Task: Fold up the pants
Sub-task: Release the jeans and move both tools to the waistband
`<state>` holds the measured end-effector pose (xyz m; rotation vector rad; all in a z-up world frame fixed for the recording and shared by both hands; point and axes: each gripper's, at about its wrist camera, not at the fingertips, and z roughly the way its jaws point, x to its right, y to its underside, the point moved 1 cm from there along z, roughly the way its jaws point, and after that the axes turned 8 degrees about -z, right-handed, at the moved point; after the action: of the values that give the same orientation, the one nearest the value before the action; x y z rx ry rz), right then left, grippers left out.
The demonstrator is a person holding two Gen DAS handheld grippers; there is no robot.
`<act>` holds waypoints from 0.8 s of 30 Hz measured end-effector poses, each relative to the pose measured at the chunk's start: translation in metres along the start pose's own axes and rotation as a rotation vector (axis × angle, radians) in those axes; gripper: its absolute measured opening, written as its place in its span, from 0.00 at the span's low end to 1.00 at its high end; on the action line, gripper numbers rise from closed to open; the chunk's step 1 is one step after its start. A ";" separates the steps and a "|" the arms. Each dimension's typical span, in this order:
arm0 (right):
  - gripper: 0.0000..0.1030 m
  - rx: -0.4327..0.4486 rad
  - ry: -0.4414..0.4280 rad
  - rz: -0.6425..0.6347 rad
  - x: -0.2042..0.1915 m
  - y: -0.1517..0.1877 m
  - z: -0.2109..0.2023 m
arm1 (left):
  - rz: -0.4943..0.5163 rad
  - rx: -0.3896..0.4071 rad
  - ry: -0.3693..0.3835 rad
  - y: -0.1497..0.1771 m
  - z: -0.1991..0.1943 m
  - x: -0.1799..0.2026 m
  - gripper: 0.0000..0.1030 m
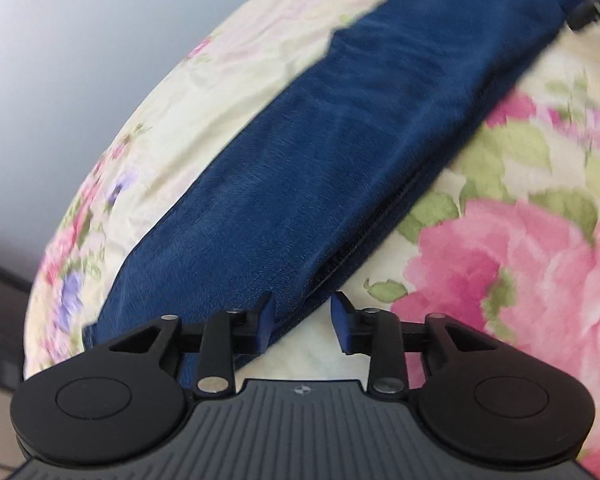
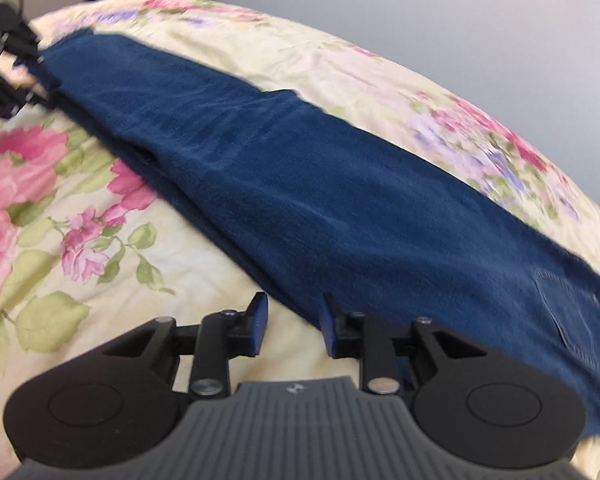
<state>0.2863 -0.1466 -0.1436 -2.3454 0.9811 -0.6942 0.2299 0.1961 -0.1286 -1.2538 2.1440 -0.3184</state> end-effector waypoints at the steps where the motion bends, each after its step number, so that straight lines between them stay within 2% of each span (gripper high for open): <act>1: 0.23 0.004 0.007 0.054 0.012 0.005 -0.007 | -0.049 0.006 0.016 -0.003 -0.006 -0.005 0.39; 3: 0.27 0.006 0.038 0.163 0.038 0.016 -0.021 | -0.145 0.019 0.044 -0.014 -0.016 -0.012 0.39; 5: 0.36 0.000 0.078 0.275 0.068 0.032 -0.034 | -0.242 0.032 0.070 -0.029 -0.024 -0.016 0.40; 8: 0.42 -0.010 0.147 0.479 0.125 0.067 -0.054 | -0.368 0.042 0.081 -0.054 -0.025 -0.018 0.40; 11: 0.50 0.004 0.216 0.721 0.190 0.112 -0.077 | -0.468 0.046 0.112 -0.080 -0.015 -0.011 0.40; 15: 0.55 0.064 0.273 1.045 0.276 0.178 -0.101 | -0.557 0.036 0.174 -0.115 0.007 0.015 0.40; 17: 0.59 0.102 0.265 1.189 0.313 0.206 -0.104 | -0.576 0.035 0.200 -0.133 0.022 0.029 0.40; 20: 0.60 0.159 0.234 1.331 0.358 0.234 -0.094 | -0.571 0.040 0.207 -0.161 0.040 0.054 0.40; 24: 0.60 0.218 0.103 1.470 0.401 0.261 -0.061 | -0.512 0.015 0.185 -0.188 0.062 0.083 0.40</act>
<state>0.3652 -0.6224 -0.1550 -0.8900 2.0719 -0.2410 0.3708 0.0344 -0.1162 -1.8166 1.9298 -0.6846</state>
